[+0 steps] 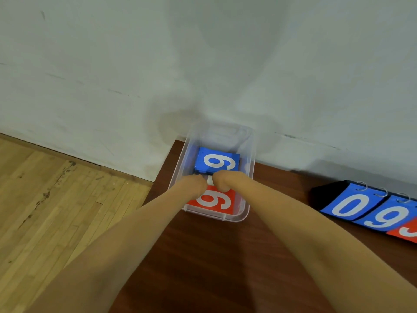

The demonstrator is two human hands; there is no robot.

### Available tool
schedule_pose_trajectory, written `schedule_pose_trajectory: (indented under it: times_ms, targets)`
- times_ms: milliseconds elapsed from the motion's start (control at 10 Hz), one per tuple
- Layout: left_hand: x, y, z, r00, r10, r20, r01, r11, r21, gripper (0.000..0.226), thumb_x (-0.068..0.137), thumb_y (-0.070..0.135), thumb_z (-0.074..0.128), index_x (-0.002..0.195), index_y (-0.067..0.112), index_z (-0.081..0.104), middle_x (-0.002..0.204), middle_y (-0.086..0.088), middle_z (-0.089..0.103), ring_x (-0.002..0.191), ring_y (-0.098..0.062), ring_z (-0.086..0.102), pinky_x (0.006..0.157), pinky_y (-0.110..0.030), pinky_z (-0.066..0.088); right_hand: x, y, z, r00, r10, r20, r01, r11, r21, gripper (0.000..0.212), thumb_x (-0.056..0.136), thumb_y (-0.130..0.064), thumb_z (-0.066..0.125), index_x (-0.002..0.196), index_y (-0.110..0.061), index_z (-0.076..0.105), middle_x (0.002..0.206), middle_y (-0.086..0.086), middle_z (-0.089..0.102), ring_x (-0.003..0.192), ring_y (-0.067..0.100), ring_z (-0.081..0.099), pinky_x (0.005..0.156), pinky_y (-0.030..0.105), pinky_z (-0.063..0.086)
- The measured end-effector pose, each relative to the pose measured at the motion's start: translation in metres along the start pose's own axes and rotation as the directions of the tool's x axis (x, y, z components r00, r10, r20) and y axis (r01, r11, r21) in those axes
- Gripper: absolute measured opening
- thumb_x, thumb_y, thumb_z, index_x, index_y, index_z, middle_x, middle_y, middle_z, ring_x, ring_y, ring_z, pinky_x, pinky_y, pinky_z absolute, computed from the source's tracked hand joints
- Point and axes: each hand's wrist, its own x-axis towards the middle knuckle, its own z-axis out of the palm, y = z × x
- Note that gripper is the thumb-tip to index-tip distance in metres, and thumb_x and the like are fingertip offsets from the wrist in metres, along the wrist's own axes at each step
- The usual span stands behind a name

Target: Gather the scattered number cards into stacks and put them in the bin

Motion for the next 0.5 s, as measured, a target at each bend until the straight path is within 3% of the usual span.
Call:
schedule_pose_trajectory:
  times_ms: [100, 200, 300, 400, 500]
  targets:
    - [-0.005, 0.003, 0.001, 0.999, 0.039, 0.011, -0.040, 0.996, 0.084, 0.027, 0.094, 0.003, 0.046, 0.121, 0.001, 0.052, 0.111, -0.012, 0.060, 0.086, -0.016, 0.051, 0.089, -0.028, 0.046, -0.014, 0.003, 0.000, 0.998, 0.023, -0.067, -0.025, 0.999, -0.026, 0.012, 0.092, -0.003, 0.048, 0.100, -0.009, 0.055, 0.072, 0.002, 0.044, 0.062, 0.013, 0.042, 0.076, 0.027, 0.042]
    - [-0.013, 0.003, -0.003, 0.991, 0.089, -0.096, -0.075, 0.988, 0.135, 0.025, 0.096, 0.006, 0.045, 0.118, 0.003, 0.055, 0.118, -0.011, 0.060, 0.100, -0.020, 0.059, 0.091, -0.030, 0.048, -0.031, 0.009, 0.005, 0.938, 0.028, -0.345, -0.052, 0.997, -0.063, 0.027, 0.093, -0.007, 0.046, 0.118, -0.008, 0.055, 0.104, 0.009, 0.058, 0.097, 0.023, 0.056, 0.088, 0.035, 0.045]
    - [-0.032, 0.010, -0.012, 0.954, 0.104, -0.281, -0.058, 0.984, 0.167, 0.027, 0.096, 0.007, 0.042, 0.119, 0.006, 0.055, 0.124, -0.011, 0.054, 0.111, -0.022, 0.052, 0.094, -0.032, 0.045, -0.062, 0.019, 0.012, 0.810, 0.010, -0.587, -0.060, 0.996, -0.065, 0.046, 0.092, -0.007, 0.046, 0.137, -0.012, 0.040, 0.130, 0.013, 0.050, 0.123, 0.030, 0.044, 0.103, 0.040, 0.034]
    - [-0.058, 0.022, -0.020, 0.872, 0.093, -0.480, -0.052, 0.994, 0.098, 0.030, 0.092, 0.009, 0.045, 0.121, 0.009, 0.054, 0.125, -0.010, 0.053, 0.117, -0.025, 0.048, 0.095, -0.034, 0.041, -0.102, 0.031, 0.018, 0.709, 0.071, -0.702, -0.012, 0.996, 0.089, 0.045, 0.092, -0.013, 0.047, 0.137, -0.013, 0.040, 0.135, 0.011, 0.047, 0.127, 0.029, 0.040, 0.108, 0.038, 0.028]
    - [-0.101, 0.049, -0.017, 0.706, 0.011, -0.708, -0.084, 0.994, -0.067, 0.037, 0.090, 0.010, 0.052, 0.127, 0.012, 0.051, 0.133, -0.007, 0.050, 0.124, -0.023, 0.044, 0.099, -0.031, 0.038, -0.160, 0.048, 0.052, 0.534, 0.253, -0.807, 0.056, 0.941, 0.333, 0.043, 0.094, -0.017, 0.047, 0.137, -0.014, 0.044, 0.136, 0.007, 0.049, 0.128, 0.024, 0.041, 0.108, 0.033, 0.028]
